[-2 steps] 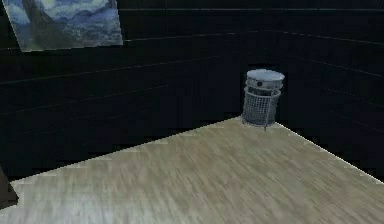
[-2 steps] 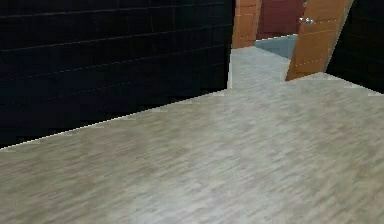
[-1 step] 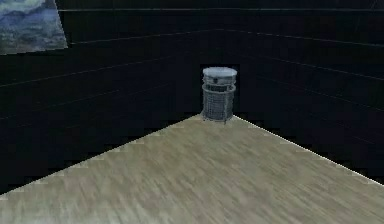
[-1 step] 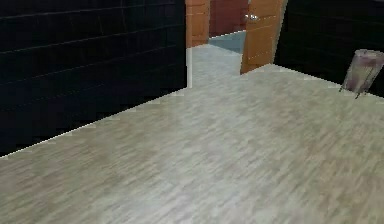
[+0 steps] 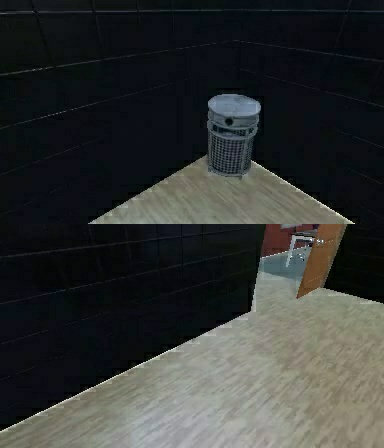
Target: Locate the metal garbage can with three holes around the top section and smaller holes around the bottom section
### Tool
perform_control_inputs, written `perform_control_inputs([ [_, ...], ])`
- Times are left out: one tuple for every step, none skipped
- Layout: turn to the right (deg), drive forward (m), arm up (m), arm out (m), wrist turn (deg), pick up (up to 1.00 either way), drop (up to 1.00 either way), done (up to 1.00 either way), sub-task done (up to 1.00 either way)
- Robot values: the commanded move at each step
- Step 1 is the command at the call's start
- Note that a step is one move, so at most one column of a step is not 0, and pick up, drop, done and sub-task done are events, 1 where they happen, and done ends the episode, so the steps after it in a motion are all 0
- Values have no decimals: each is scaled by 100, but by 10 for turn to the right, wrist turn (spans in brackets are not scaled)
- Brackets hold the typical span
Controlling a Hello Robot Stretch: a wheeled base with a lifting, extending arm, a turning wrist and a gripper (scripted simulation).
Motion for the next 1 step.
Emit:
perform_control_inputs([
  [30,0,0,0,0,0,0,0,0],
])
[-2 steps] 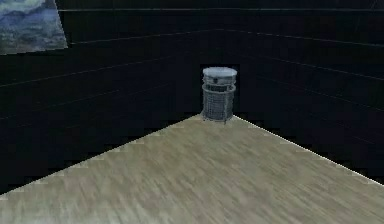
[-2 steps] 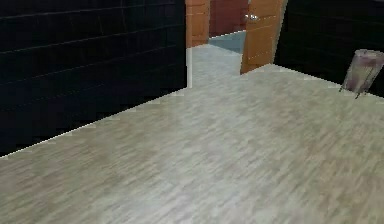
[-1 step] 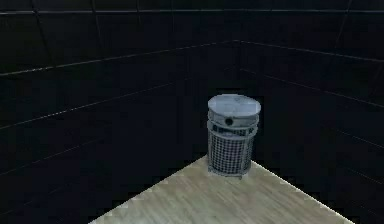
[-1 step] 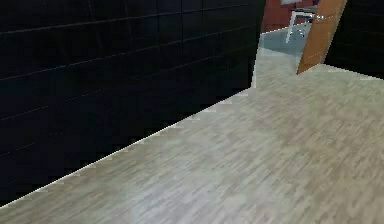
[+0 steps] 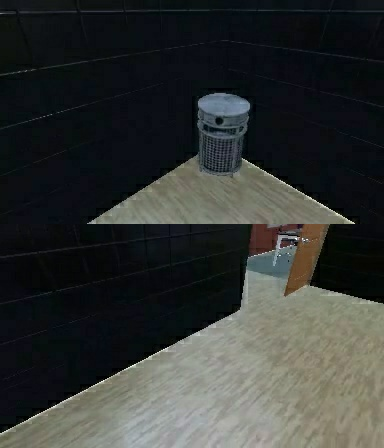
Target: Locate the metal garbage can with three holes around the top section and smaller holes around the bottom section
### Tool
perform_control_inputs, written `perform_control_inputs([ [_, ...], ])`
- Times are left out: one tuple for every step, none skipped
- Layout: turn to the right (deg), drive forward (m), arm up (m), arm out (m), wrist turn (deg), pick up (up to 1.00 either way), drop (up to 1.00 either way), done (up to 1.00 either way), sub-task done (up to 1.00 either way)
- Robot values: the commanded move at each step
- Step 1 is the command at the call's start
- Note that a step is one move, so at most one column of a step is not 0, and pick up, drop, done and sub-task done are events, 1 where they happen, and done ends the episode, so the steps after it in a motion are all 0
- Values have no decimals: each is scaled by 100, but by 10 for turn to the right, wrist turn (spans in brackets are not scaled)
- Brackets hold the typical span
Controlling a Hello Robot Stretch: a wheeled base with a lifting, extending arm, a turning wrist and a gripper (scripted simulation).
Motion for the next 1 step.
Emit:
perform_control_inputs([
  [0,70,0,0,0,0,0,0,0],
])
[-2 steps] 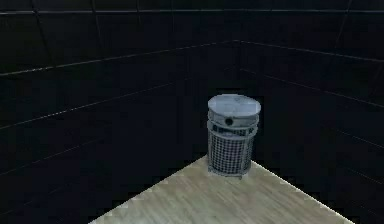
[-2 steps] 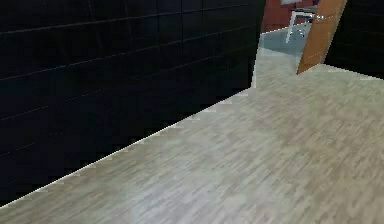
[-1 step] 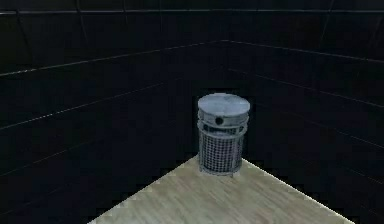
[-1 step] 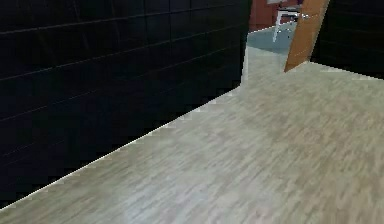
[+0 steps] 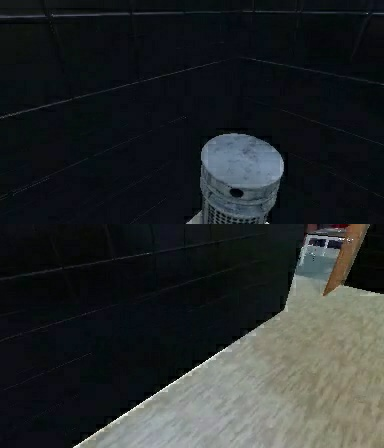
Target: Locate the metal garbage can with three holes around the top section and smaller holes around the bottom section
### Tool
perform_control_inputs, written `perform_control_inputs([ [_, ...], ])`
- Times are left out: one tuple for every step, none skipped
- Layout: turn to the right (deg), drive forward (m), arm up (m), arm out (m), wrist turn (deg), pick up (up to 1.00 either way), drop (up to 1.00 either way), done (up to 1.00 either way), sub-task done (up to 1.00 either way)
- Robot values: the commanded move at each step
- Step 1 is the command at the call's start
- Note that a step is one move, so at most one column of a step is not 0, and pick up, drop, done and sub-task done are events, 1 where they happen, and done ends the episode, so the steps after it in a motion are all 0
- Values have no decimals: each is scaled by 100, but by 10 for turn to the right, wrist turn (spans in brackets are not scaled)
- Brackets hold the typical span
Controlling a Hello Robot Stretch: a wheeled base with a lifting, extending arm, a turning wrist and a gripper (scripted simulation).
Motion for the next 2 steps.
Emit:
perform_control_inputs([
  [150,0,0,0,0,0,0,0,0],
  [0,0,0,0,0,0,0,100,0],
])
